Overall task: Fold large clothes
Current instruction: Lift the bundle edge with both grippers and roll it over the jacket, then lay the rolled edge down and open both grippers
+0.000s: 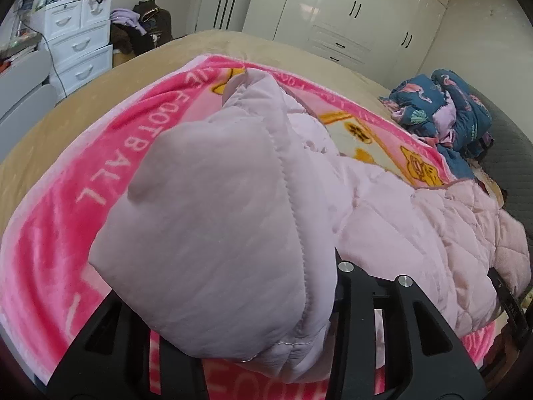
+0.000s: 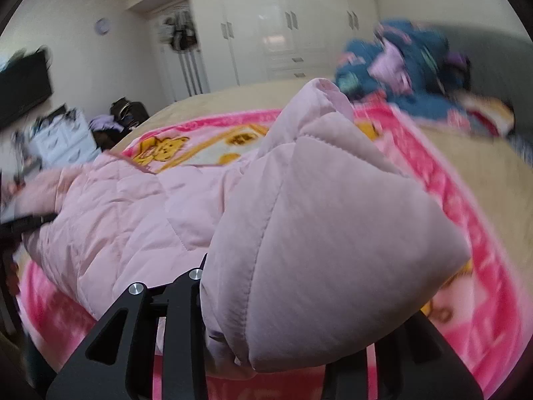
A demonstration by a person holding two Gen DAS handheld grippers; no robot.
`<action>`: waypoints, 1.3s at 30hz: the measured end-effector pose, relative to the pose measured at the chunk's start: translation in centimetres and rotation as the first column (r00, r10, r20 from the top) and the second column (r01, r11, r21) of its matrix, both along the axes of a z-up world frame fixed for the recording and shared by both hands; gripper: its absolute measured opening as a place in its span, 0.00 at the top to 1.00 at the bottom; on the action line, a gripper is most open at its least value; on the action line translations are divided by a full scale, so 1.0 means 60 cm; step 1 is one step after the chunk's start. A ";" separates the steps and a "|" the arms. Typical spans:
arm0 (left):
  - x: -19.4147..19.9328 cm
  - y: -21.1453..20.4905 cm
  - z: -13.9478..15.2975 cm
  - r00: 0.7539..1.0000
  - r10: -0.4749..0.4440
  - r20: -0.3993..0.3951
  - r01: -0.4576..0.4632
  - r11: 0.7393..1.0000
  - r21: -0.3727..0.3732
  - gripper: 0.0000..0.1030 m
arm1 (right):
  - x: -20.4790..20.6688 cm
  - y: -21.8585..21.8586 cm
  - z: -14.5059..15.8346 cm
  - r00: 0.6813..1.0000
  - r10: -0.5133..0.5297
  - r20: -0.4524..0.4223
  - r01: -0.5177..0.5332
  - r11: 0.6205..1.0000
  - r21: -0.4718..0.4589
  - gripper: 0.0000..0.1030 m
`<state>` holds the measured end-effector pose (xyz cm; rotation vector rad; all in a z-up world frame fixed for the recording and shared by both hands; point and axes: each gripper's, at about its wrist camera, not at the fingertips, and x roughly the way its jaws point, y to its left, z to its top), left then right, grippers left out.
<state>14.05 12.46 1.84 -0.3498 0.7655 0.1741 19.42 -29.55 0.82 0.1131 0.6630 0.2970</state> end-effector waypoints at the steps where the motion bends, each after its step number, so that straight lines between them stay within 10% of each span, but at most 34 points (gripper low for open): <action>1: -0.001 0.000 -0.002 1.000 0.000 -0.002 0.000 1.000 0.005 0.68 | 0.001 -0.004 -0.007 1.000 -0.010 -0.018 0.010 1.000 0.006 0.69; 13: 0.000 -0.005 -0.019 0.999 0.022 -0.027 -0.021 0.999 0.035 0.64 | 0.017 -0.017 -0.052 0.977 -0.098 -0.187 0.112 0.992 0.064 0.56; 19: -0.006 -0.001 -0.024 0.999 0.025 -0.032 -0.024 0.999 0.022 0.61 | 0.008 -0.043 -0.058 0.965 -0.103 -0.239 0.137 0.982 0.129 0.34; 39: -0.037 0.032 -0.070 0.998 0.059 -0.027 -0.061 0.996 -0.061 0.41 | -0.091 -0.092 -0.018 0.970 -0.199 -0.136 0.210 0.975 0.073 0.08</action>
